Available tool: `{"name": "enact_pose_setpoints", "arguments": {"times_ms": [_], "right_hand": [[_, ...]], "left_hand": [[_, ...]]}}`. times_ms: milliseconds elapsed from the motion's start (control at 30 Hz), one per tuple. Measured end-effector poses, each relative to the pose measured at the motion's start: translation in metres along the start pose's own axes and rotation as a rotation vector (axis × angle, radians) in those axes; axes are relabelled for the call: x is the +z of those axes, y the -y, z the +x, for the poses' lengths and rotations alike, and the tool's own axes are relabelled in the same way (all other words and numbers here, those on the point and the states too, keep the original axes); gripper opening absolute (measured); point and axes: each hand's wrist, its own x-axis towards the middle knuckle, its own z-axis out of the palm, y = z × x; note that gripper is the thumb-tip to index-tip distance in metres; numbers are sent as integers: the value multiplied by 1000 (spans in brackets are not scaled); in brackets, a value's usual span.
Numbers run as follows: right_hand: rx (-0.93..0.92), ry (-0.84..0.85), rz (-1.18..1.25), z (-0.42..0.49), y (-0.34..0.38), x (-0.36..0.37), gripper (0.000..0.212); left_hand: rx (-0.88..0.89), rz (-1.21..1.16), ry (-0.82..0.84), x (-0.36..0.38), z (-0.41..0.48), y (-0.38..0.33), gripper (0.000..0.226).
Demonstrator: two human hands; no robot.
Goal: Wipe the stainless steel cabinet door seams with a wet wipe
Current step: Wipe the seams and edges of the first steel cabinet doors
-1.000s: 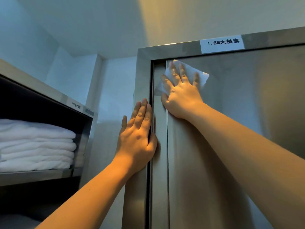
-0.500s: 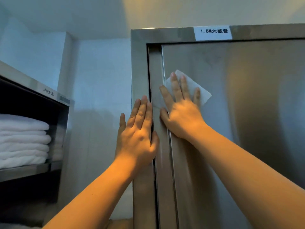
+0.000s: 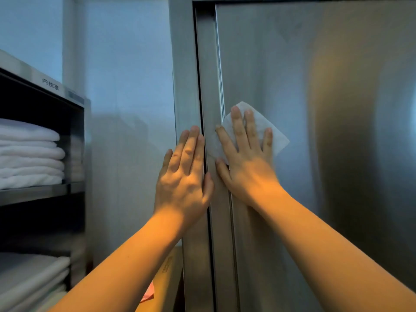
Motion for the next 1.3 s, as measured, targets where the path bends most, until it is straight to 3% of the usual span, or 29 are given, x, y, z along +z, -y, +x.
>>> {"name": "enact_pose_setpoints", "arguments": {"times_ms": [433,700,933,1300], "right_hand": [[-18,51,39,-75,11,21,65],[-75,-68,-31,-122,16,37,58],[-75,-19,-10,-180,24,59,58],[39,-112,-45,-141,34,53,57]], "left_hand": [[-49,33,75,0,-57,-17,62],[-72,52,132,-4,-89,-29,62],[-140,-6,309,-6,-121,-38,66],[-114,2,357,-7,-130,-33,66]]}}
